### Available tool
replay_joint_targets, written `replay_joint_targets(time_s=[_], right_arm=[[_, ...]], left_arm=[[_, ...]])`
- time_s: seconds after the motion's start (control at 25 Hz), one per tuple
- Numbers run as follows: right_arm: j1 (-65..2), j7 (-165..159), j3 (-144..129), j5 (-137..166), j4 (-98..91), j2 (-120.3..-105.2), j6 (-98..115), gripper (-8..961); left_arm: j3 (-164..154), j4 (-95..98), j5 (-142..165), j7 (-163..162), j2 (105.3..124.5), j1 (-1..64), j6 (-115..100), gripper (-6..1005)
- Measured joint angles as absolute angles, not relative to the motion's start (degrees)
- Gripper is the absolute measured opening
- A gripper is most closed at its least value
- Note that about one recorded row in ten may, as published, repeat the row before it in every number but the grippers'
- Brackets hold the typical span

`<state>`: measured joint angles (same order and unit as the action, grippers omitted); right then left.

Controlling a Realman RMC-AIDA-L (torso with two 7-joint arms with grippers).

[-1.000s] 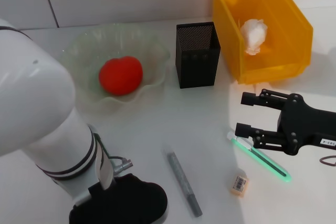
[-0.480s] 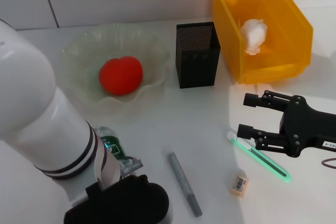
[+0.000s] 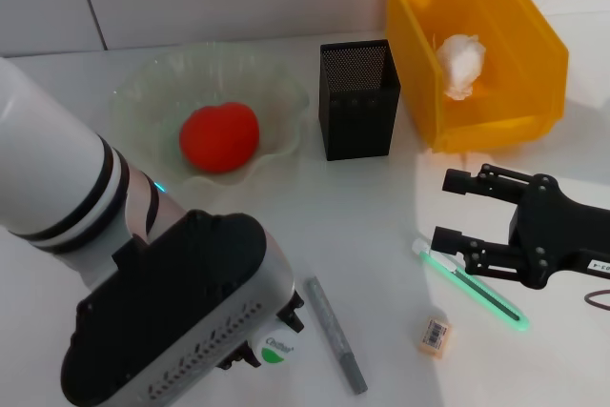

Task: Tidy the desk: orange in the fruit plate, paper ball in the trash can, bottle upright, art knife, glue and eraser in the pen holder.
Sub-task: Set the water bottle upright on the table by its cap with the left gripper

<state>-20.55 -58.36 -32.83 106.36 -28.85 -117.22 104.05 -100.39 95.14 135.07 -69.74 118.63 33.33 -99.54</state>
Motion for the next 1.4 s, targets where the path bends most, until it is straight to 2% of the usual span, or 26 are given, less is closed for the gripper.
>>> replay_joint_targets(time_s=[0.68,1.4], right_arm=[[-18.7,-57.7,-27.0,106.2,-29.3,-116.87,108.2,737],[-20.1,-57.7,-26.6,106.2,-28.9,-116.81,106.6,737]], left_arm=[[-92.3,100.4,134.0,-74.4,118.69,30.6,-100.3,432],[-90.8,100.3,135.4,-76.5,118.19,33.3,-101.8,433]])
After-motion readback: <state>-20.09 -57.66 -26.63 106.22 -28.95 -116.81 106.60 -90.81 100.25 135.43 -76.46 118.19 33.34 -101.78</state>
